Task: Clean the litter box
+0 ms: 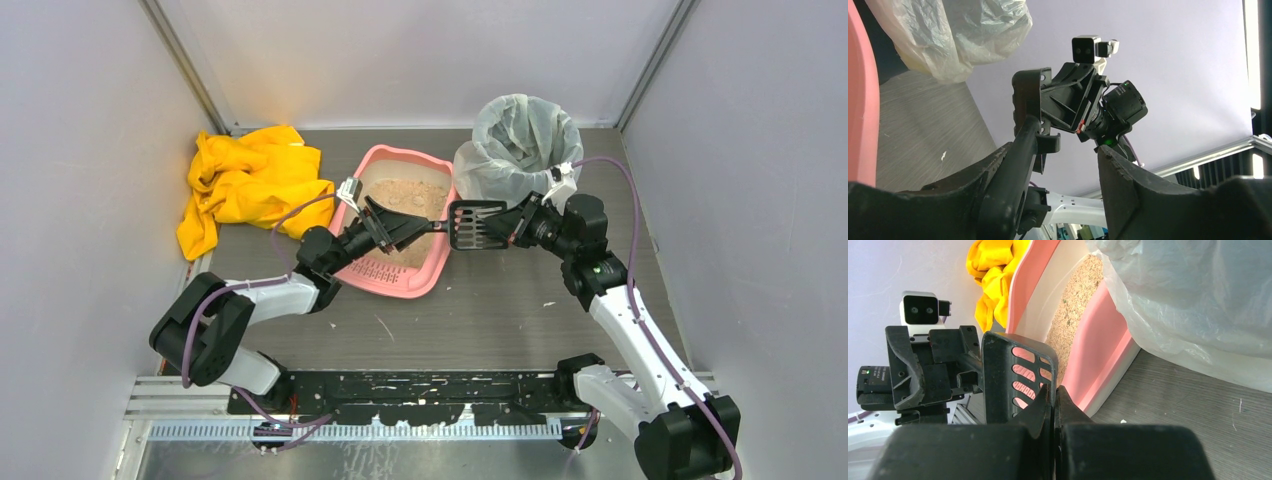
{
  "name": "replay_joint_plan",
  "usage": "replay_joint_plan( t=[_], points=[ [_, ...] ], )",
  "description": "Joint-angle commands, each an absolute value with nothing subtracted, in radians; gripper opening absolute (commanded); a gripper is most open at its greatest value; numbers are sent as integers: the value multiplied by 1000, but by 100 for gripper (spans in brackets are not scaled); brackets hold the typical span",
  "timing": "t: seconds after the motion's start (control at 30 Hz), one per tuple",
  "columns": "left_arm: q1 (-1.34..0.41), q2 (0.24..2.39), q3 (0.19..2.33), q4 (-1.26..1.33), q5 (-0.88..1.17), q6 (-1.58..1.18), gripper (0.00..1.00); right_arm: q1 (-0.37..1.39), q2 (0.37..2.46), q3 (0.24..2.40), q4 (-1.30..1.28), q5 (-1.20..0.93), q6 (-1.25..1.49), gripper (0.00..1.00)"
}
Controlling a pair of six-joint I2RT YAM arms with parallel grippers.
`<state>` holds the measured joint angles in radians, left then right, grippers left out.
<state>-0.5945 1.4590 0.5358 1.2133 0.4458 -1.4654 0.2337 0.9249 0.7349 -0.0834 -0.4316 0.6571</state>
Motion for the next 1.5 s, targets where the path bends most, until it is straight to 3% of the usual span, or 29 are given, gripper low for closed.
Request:
replay_joint_plan(
  t=[0.0, 0.3, 0.57, 0.87, 1.0, 1.13, 1.27, 1.47],
  points=[
    [-596, 1450, 566, 1278, 448, -1464, 59, 238, 914, 738, -28, -433, 656, 1],
    [-596, 1473, 567, 1315, 451, -1462, 39, 237, 909, 725, -34, -434, 656, 1],
    [-596, 1472, 569, 1306, 448, -1455, 36, 237, 894, 720, -51, -433, 649, 1],
    [-597, 1484, 565, 1307, 442, -1447, 9, 238, 878, 714, -53, -446, 647, 1],
    [-597, 1497, 569, 1316, 445, -1452, 9, 237, 876, 709, -64, -454, 637, 1],
    [-596, 1509, 575, 1328, 450, -1461, 27, 236, 867, 702, -71, -450, 633, 1],
    [-596, 1527, 575, 1347, 444, -1472, 34, 237, 862, 705, -77, -448, 628, 1],
    [-595, 1561, 576, 1399, 449, -1501, 34, 237, 863, 700, -83, -437, 621, 1]
  ],
)
